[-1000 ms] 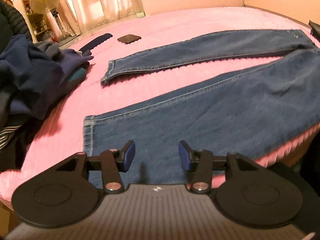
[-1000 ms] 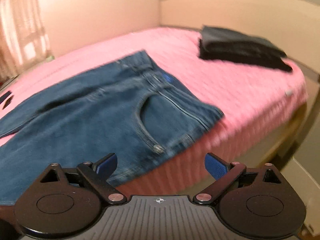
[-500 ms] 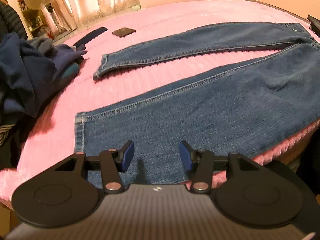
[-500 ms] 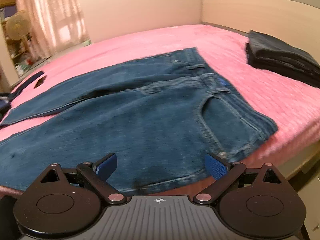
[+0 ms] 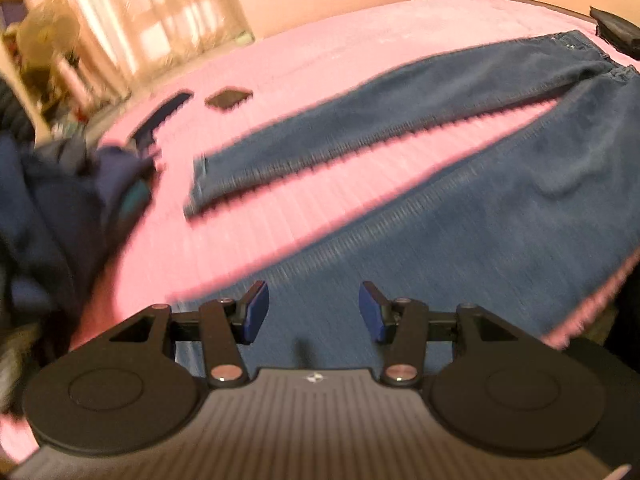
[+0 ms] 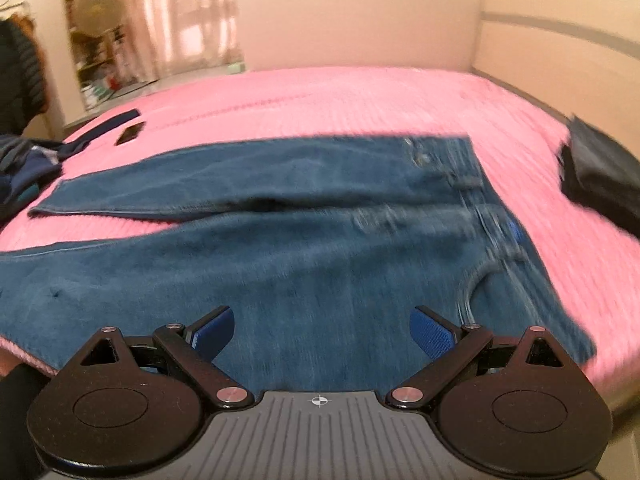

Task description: Fold clothes

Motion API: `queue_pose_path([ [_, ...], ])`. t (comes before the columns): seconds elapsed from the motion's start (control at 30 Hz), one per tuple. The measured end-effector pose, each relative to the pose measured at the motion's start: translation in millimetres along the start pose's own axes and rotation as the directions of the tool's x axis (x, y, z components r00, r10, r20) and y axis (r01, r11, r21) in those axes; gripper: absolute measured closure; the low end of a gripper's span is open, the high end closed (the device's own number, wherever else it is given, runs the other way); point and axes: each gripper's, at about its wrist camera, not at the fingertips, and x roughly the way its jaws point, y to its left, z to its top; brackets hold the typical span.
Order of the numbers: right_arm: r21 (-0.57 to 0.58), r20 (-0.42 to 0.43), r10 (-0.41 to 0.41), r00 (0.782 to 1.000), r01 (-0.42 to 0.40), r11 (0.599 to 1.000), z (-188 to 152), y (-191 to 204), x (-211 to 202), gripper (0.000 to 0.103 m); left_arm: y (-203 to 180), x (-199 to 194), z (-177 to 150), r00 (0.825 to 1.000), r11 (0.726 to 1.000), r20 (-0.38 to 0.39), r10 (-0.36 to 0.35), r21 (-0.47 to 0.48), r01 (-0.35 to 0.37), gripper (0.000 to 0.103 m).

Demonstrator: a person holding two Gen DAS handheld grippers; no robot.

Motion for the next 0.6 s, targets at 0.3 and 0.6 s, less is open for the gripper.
queue_pose_path([
  [0.3, -0.249, 0.037, 0.097, 0.995, -0.085, 0.965, 89, 22, 75, 0.006, 51, 108, 121, 0.997, 0.979, 0.051, -0.05, 0.201, 0.039, 0.058],
  [0.6, -0.342, -0.083, 0.092, 0.992, -0.115, 0.933, 143, 31, 198, 0.006, 72, 240, 175, 0.966, 0.885, -0.181, -0.183, 0.397, 0.242, 0.057],
])
